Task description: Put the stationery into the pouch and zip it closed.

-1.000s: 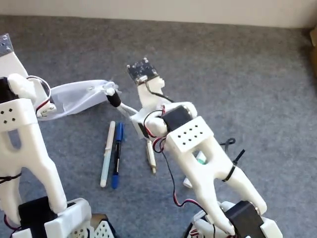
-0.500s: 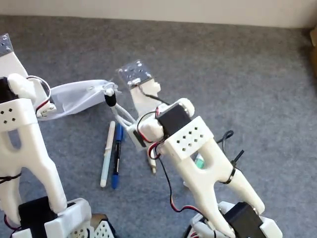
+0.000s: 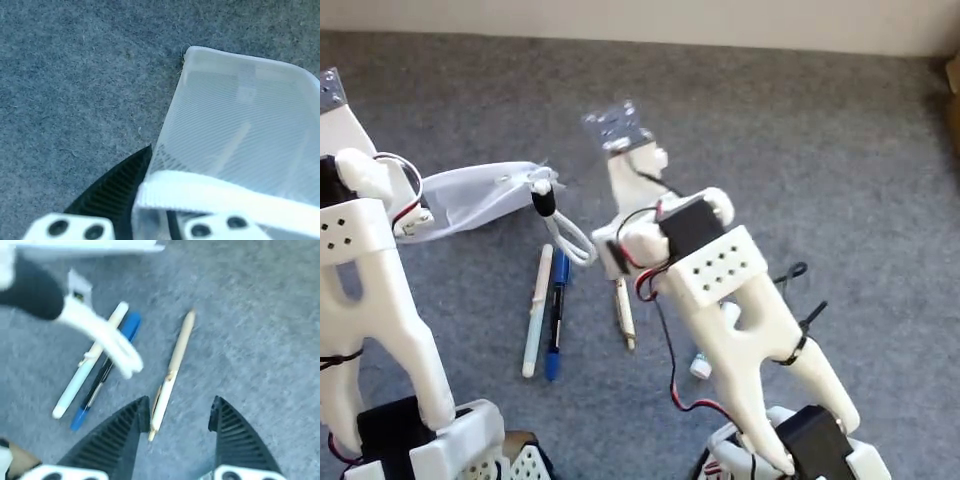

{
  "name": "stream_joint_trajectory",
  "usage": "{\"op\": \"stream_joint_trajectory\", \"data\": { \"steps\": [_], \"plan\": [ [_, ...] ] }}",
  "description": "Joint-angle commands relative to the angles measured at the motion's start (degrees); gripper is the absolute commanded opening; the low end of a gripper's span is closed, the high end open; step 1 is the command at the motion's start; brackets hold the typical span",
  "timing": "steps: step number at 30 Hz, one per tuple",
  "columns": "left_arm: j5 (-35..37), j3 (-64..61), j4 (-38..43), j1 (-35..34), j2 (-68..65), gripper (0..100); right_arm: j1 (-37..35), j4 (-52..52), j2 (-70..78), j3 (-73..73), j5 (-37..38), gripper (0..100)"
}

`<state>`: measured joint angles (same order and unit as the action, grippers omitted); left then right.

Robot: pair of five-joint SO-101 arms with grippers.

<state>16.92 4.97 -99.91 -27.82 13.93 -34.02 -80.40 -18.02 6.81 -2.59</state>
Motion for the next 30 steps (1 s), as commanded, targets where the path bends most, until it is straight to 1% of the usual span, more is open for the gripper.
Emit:
{"op": "stream_joint_trajectory", "data": {
  "steps": [1,4,8,15,30],
  "plan": [
    [0.26,-0.22,-0.7,-1.89,-0.84,1,3.56,4.62,0.48,0.48,-0.26,19.2],
    [0.26,-0.13,-0.7,-2.42,-0.84,1,4.7,8.48,5.58,0.4,-0.53,19.2],
    [0.26,0.4,-0.7,-5.23,-0.84,1,4.7,11.56,13.67,0.4,-0.62,19.2],
    [0.26,-0.13,-0.62,-5.49,-0.84,1,3.65,16.84,24.92,-4.44,-0.62,19.1],
    [0.26,-0.13,-0.62,-5.32,-0.84,1,1.45,16.48,45.76,-23.08,-0.35,19.1]
  ]
}}
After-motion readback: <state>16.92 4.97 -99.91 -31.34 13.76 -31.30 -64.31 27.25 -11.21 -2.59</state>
